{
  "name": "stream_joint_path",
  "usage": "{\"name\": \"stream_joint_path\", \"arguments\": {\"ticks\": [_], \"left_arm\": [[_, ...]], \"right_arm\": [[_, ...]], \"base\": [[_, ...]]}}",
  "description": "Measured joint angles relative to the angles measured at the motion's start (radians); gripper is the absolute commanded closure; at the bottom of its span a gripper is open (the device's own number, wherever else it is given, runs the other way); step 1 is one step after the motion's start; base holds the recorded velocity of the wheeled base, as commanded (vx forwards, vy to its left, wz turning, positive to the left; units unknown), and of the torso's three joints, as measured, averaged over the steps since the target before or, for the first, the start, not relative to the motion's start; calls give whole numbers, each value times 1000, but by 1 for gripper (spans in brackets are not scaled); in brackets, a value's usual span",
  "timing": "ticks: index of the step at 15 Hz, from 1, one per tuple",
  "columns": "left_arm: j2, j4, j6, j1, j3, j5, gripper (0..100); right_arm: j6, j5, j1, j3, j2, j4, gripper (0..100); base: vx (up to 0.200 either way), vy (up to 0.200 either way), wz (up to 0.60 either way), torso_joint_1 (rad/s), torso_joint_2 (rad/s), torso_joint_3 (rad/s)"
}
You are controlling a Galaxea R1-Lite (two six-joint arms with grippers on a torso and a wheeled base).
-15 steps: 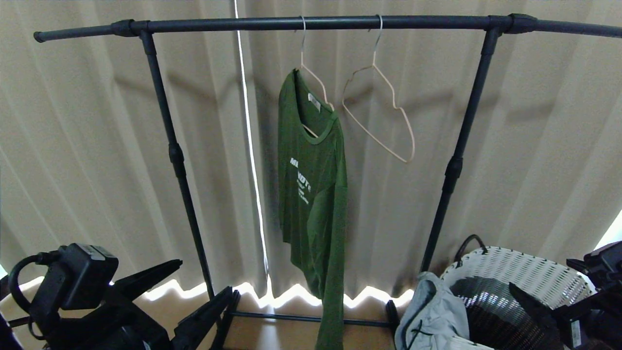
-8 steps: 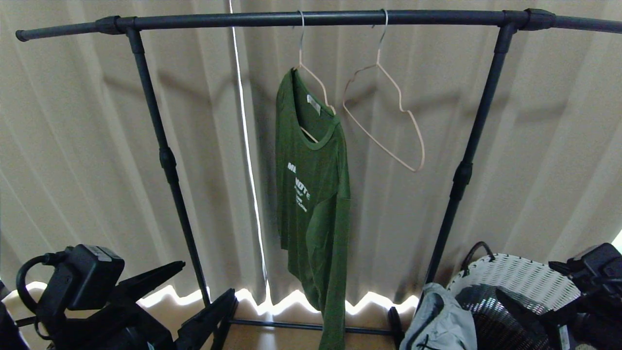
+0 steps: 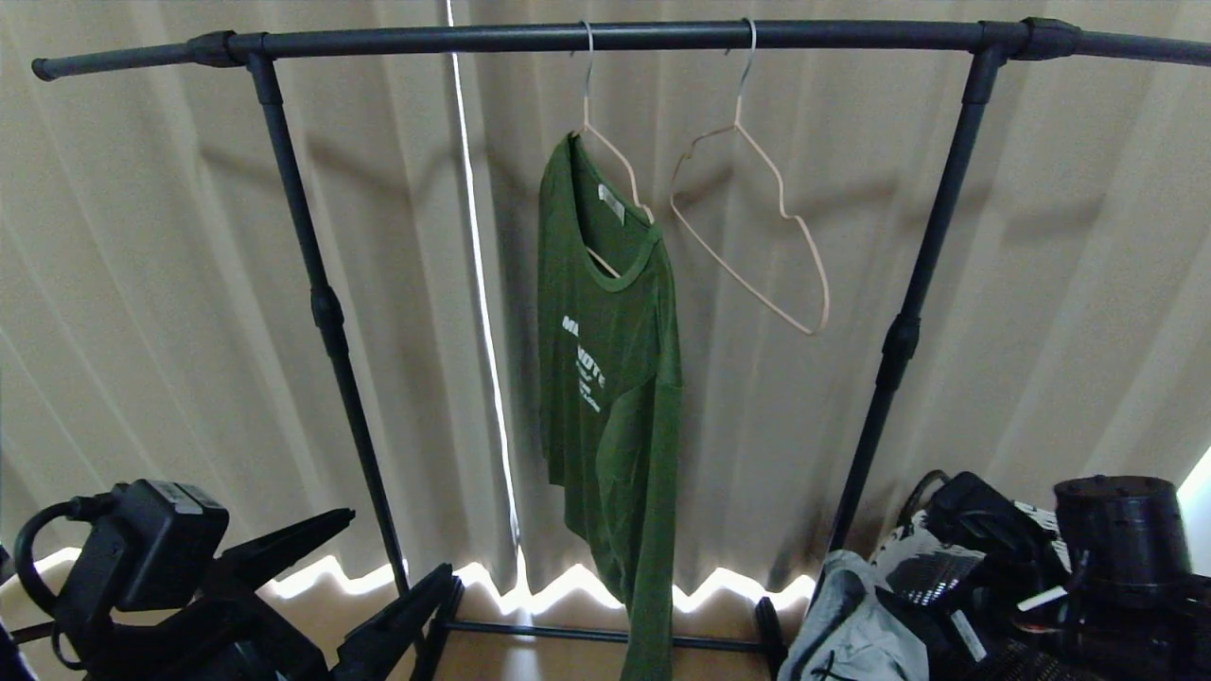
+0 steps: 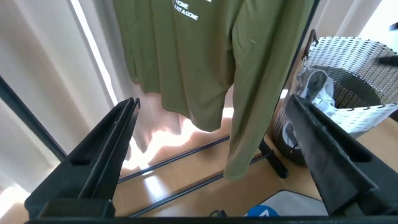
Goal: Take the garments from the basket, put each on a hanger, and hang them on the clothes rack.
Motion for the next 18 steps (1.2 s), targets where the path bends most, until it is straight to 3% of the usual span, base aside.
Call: {"name": "stream_joint_path", "arguments": {"ticks": [7, 12, 17, 18], "left_arm": [[-36, 2, 1, 3, 0, 0, 0], [-47, 2, 1, 3, -1, -1, 0], [-51, 4, 3, 4, 0, -1, 0], [-53, 4, 4, 5, 0, 0, 0]], "right_arm": [[-21, -146, 9, -193, 344, 31, 0], [-21, -222, -1, -258, 447, 28, 0], [-20, -236, -18, -308, 502, 19, 0], [-19, -236, -21, -314, 510, 18, 100]], "base": [[0, 0, 0, 0, 0, 0], [0, 0, 0, 0, 0, 0], [0, 0, 0, 0, 0, 0], [0, 0, 0, 0, 0, 0]]}}
